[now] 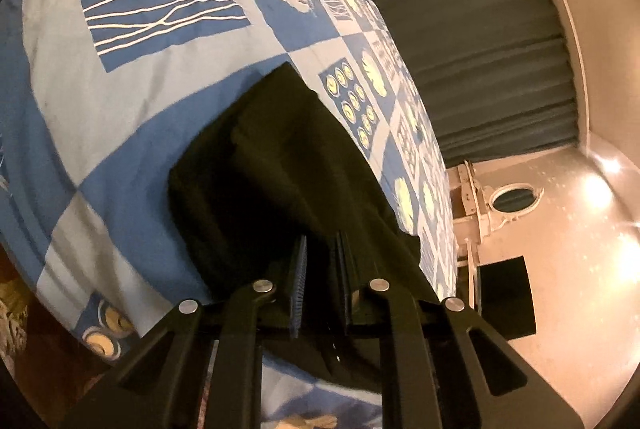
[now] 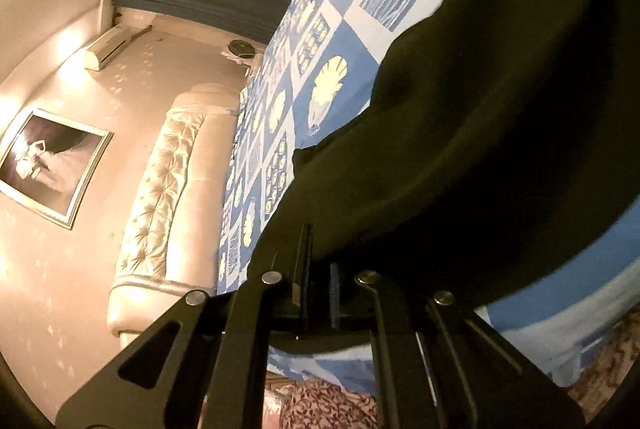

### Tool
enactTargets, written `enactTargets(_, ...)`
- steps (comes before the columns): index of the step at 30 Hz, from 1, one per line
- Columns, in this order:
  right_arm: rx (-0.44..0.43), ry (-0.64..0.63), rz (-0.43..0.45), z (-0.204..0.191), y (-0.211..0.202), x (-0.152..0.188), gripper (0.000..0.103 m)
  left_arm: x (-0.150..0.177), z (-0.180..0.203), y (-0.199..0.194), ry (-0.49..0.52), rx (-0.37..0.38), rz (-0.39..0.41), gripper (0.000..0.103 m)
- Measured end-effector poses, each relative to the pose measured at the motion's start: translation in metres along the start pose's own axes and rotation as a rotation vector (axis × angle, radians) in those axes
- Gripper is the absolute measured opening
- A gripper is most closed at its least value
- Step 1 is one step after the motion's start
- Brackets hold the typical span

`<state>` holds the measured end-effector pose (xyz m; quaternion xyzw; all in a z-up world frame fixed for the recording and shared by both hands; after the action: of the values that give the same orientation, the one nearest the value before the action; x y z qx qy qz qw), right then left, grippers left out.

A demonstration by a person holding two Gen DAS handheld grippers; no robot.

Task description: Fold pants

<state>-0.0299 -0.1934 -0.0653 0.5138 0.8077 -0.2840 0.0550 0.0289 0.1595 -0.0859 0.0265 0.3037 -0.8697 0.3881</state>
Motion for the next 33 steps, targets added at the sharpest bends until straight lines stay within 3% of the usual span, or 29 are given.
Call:
enactTargets(9, 0.067, 0.029, -0.062, 0.032, -0.01, 0.026, 0.007, -0.006, -0.025, -0.024, 0.01, -0.087, 0.054, 0.014)
enactTargets(12, 0.1, 0.033, -0.081, 0.045, -0.004, 0.033, 0.007, -0.009, -0.042, -0.024, -0.027, -0.116, 0.056, 0.014)
enactTargets(14, 0.108, 0.046, -0.093, 0.051, 0.0, 0.035, 0.008, -0.005, -0.047, -0.022, -0.058, -0.111, 0.042, 0.014)
enactTargets(20, 0.089, 0.074, -0.089, 0.052, 0.0, 0.033, 0.018, 0.002, -0.021, -0.013, 0.012, -0.033, 0.014, 0.016)
enactTargets(25, 0.086, 0.084, -0.091, 0.051, 0.004, 0.032, 0.019, 0.001, -0.021, -0.006, -0.013, -0.044, 0.013, 0.018)
enactTargets(26, 0.084, 0.086, -0.092, 0.051, 0.004, 0.032, 0.021, 0.001, -0.024, -0.003, -0.04, -0.041, 0.008, 0.02)
enactTargets(28, 0.075, 0.088, -0.094, 0.051, 0.005, 0.032, 0.025, 0.001, -0.029, -0.001, -0.082, -0.036, 0.007, 0.041)
enactTargets(33, 0.078, 0.069, -0.097, 0.047, 0.006, 0.031, 0.028, -0.003, -0.023, 0.005, -0.108, -0.001, 0.027, 0.064)
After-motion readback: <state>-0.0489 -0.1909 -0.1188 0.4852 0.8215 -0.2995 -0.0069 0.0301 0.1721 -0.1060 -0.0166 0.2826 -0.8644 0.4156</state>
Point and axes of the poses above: each gripper's, at about its wrist camera, not at the fingertips, and y roughly the way its jaws point, z to its right, x to its underside, the point moved 4 cm from there along y, roughly the way its jaws point, and after that the axes turned 4 degrees about z, right-handed, at the moved point
